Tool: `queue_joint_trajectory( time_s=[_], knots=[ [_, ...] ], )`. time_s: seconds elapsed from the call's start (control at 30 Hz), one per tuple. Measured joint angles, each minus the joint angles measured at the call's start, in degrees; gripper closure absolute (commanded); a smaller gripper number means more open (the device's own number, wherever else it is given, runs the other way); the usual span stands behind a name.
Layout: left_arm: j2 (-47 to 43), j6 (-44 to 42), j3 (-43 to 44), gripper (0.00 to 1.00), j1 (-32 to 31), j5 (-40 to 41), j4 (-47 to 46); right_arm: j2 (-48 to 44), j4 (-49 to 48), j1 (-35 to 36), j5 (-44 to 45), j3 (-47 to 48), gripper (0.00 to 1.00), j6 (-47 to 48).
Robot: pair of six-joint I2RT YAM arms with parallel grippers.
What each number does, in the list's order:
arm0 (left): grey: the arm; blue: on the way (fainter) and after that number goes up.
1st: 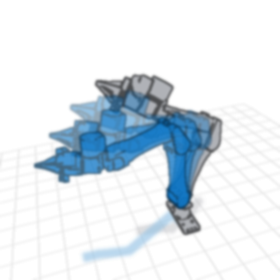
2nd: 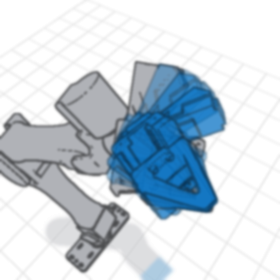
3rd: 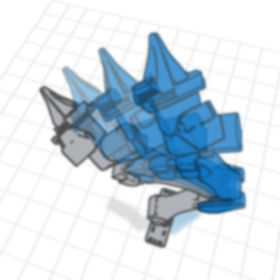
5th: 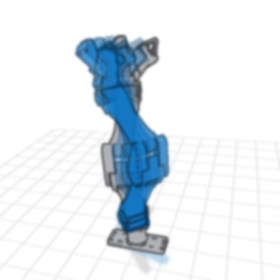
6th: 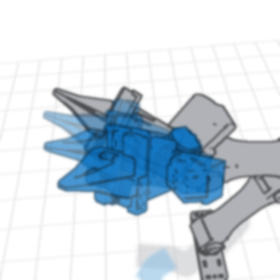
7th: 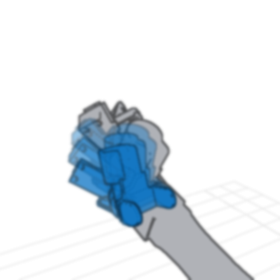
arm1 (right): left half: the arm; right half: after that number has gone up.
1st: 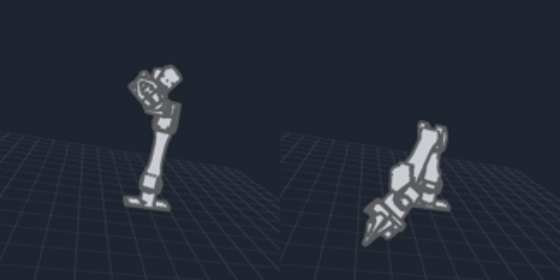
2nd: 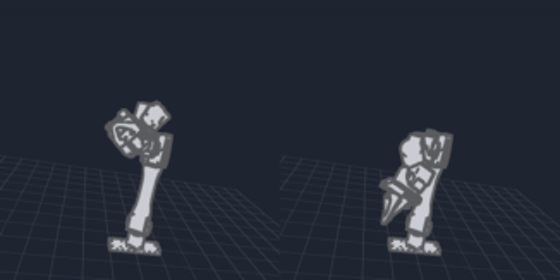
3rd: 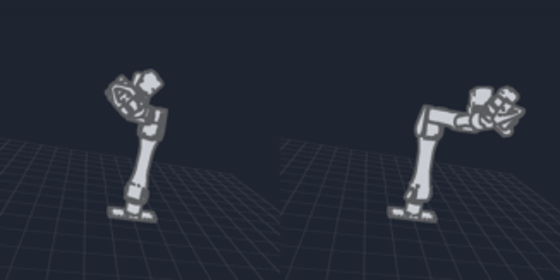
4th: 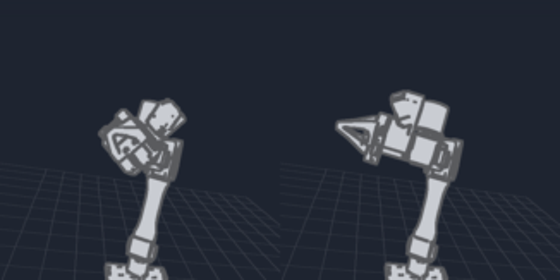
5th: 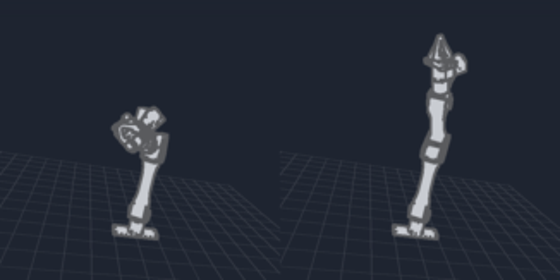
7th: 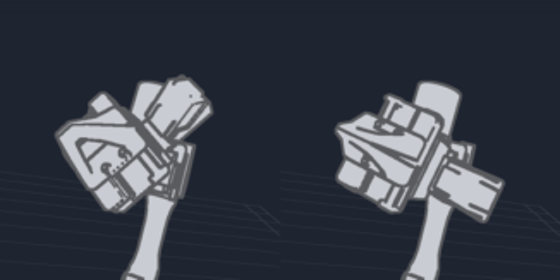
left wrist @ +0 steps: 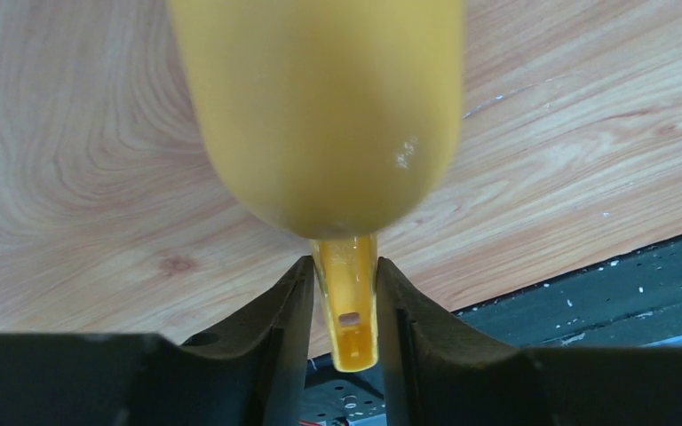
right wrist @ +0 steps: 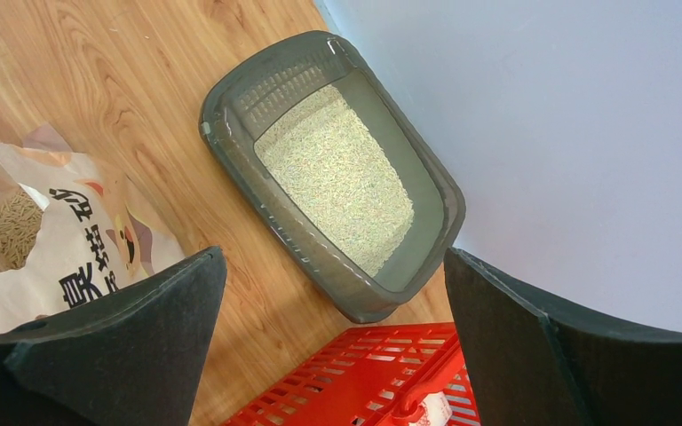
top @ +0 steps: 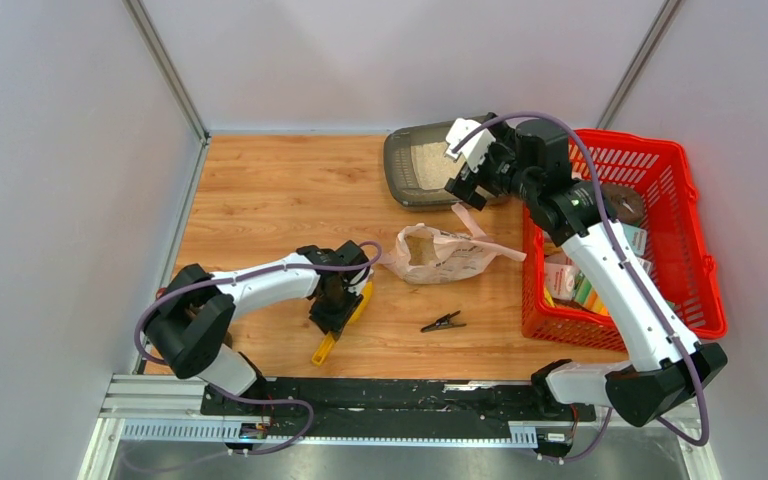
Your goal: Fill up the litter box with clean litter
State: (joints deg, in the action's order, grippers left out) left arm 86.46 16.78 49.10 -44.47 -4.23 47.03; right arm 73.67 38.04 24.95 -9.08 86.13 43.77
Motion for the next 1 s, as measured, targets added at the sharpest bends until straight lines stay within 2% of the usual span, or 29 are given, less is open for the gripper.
queue_joint_trajectory(
  time_s=[0.27,0.3,0.37,0.53,0.67,0.83,1.0],
  knots=[
    [2.5,-0.4,0.5,0.68,0.3,-1.7,0.0,1.0,-1.6,0.0,0.2,0.0,0.00,0.0],
    [2.7,-0.6,0.8,0.85,0.3,-1.9,0.2,1.4,-1.9,0.0,0.2,0.0,0.00,0.0],
    [3.3,-1.3,1.3,1.00,0.3,-2.3,0.5,2.3,-1.9,0.0,0.2,0.0,0.00,0.0],
    [4.0,-4.6,2.4,1.00,0.3,-4.0,0.2,4.5,-1.7,0.0,0.2,0.9,0.00,0.0],
    [2.9,-8.5,3.9,1.00,3.0,-7.5,-0.1,4.9,-0.8,0.0,-0.4,3.5,0.00,-0.6],
    [-1.0,-16.2,8.1,1.00,12.1,-16.8,2.4,3.7,-0.6,0.0,-4.8,5.6,0.00,-2.5],
    [0.8,-29.7,21.4,1.00,19.3,-30.9,11.1,3.2,1.7,0.0,-13.6,9.2,0.01,-4.8]
  ],
)
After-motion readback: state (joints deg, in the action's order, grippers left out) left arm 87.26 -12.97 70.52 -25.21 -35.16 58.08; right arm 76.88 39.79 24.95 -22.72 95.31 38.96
